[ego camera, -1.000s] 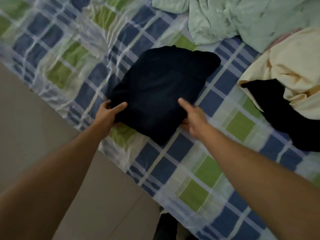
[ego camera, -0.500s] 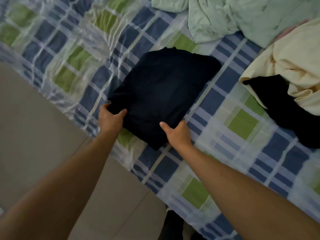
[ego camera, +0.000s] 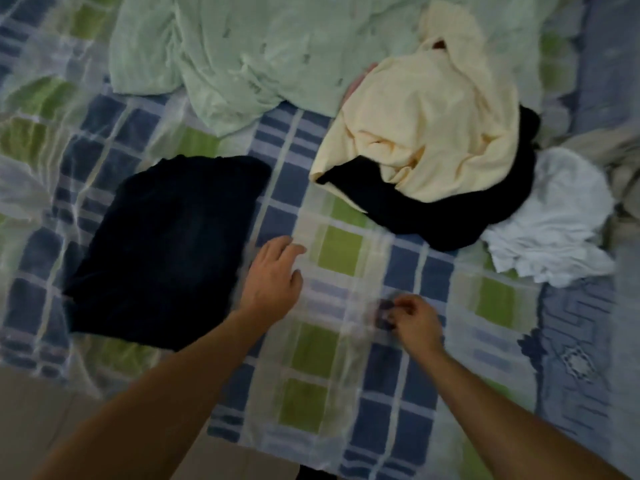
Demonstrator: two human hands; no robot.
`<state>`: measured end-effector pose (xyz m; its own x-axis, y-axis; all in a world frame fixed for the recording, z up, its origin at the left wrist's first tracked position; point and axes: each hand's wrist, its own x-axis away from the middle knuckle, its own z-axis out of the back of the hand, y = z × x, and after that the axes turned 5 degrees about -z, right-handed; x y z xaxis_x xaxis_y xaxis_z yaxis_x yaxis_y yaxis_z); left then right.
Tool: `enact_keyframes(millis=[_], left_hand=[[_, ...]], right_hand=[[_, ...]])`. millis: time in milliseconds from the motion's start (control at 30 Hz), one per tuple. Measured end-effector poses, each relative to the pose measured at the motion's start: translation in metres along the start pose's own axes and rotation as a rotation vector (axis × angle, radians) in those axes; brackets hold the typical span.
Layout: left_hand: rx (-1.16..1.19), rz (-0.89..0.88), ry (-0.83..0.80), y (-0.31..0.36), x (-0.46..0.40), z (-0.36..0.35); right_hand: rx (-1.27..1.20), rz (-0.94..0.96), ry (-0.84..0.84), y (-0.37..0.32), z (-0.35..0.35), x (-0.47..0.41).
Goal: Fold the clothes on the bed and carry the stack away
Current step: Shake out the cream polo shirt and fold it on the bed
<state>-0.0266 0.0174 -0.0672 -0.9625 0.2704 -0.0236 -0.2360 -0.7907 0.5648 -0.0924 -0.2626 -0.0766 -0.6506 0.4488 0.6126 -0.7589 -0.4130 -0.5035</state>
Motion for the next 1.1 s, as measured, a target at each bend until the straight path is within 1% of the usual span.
enact_keyframes(millis=[33, 100, 167, 233, 300, 367, 533, 633, 733, 800, 867, 900, 933, 1033, 1067, 1100], left_hand=[[0.008, -0.029, -0.025, 0.014, -0.019, -0.007], [0.003, -0.069, -0.064, 0.039, -0.057, -0.019], [-0.035, -0.075, -0.091, 0.063, -0.097, -0.029], [-0.09, -0.088, -0.095, 0.086, -0.134, -0.039], [-0.134, -0.11, -0.114, 0.109, -0.167, -0.05], [-0.139, -0.09, -0.141, 0.129, -0.198, -0.063], [-0.186, 0.118, -0.24, 0.17, -0.256, -0.094], [-0.23, 0.186, -0.289, 0.171, -0.276, -0.1], [-0.293, 0.211, -0.352, 0.163, -0.283, -0.096], [-0.289, 0.229, -0.347, 0.165, -0.283, -0.084], [-0.201, 0.243, -0.293, 0.175, -0.29, -0.062], [-0.11, 0.264, -0.243, 0.183, -0.297, -0.048], [0.004, 0.289, -0.185, 0.191, -0.307, -0.03], [0.563, 0.446, 0.017, 0.227, -0.34, 0.032], [0.668, 0.469, 0.089, 0.241, -0.35, 0.056], [0.711, 0.474, 0.141, 0.254, -0.362, 0.08]], right_hand=[[0.078, 0.03, 0.062, 0.013, 0.026, -0.007], [0.224, 0.075, 0.117, 0.039, 0.07, -0.018], [0.337, 0.061, 0.104, 0.066, 0.099, -0.023], [0.432, 0.059, 0.028, 0.092, 0.113, -0.026], [0.438, 0.081, -0.029, 0.111, 0.113, -0.031], [0.425, 0.106, -0.029, 0.119, 0.108, -0.035], [0.545, 0.127, -0.025, 0.12, 0.096, -0.044], [0.605, 0.126, -0.063, 0.122, 0.099, -0.047], [0.613, 0.12, -0.108, 0.122, 0.103, -0.052], [0.593, 0.106, -0.13, 0.122, 0.104, -0.055], [0.593, 0.093, -0.142, 0.123, 0.103, -0.056], [0.606, 0.09, -0.145, 0.123, 0.103, -0.057], [0.622, 0.087, -0.152, 0.124, 0.102, -0.057], [0.629, 0.078, -0.182, 0.122, 0.102, -0.058], [0.619, 0.072, -0.197, 0.12, 0.104, -0.058], [0.601, 0.066, -0.21, 0.118, 0.107, -0.06]])
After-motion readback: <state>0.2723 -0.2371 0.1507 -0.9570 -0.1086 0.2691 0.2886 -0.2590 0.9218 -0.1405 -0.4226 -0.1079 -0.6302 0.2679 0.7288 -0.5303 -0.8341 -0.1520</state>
